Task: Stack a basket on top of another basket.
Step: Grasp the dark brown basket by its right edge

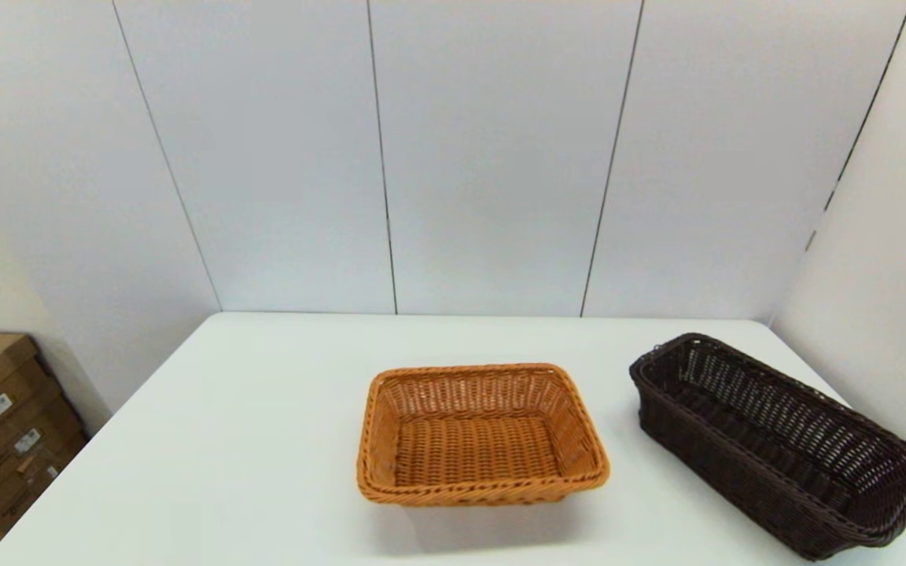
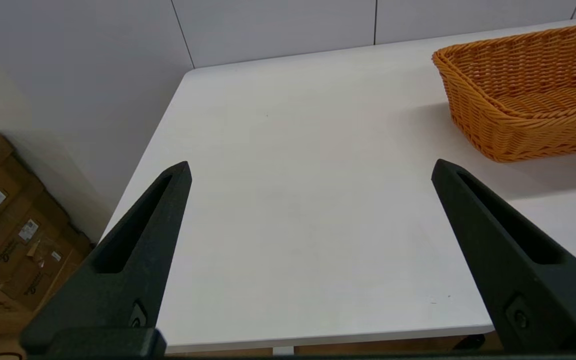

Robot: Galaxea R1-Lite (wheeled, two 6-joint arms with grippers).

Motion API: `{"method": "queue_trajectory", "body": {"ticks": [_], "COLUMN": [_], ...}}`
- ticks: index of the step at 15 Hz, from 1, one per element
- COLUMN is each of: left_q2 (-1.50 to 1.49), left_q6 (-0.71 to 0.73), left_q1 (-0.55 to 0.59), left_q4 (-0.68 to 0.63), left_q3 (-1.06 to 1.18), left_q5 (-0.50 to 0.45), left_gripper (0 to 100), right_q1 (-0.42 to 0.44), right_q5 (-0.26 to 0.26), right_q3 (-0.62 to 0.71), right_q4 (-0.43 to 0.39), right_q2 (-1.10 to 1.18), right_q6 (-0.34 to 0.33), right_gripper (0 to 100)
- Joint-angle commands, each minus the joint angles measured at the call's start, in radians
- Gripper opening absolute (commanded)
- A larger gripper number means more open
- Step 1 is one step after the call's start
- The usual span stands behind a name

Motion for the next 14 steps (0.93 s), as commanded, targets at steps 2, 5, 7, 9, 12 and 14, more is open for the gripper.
{"method": "queue_trajectory", "body": {"ticks": [2,5,7,9,12,14], "left_q2": [0.000,0.000,0.000,0.000,0.000,0.000], "left_q6": [-0.001,-0.001,0.001,-0.001,-0.001,-0.001], "left_q1": [0.000,0.000,0.000,0.000,0.000,0.000], "left_q4": [0.001,0.001,0.001,0.001,0.001,0.001], "left_q3": [0.001,0.001,0.001,0.001,0.001,0.001], "left_q5": [0.000,0.000,0.000,0.000,0.000,0.000], "left_gripper": [100,100,100,100,100,100], "right_q1": [0.000,0.000,0.000,0.000,0.000,0.000], "right_q5": [0.000,0.000,0.000,0.000,0.000,0.000], "right_q3": [0.002,0.002,0.002,0.002,0.002,0.002], "right_q4": [0.000,0.000,0.000,0.000,0.000,0.001], "right_q2": [0.001,0.001,0.001,0.001,0.001,0.001], "right_q6": [0.000,0.000,0.000,0.000,-0.009,-0.006], "right_gripper": [100,100,100,100,100,100]}}
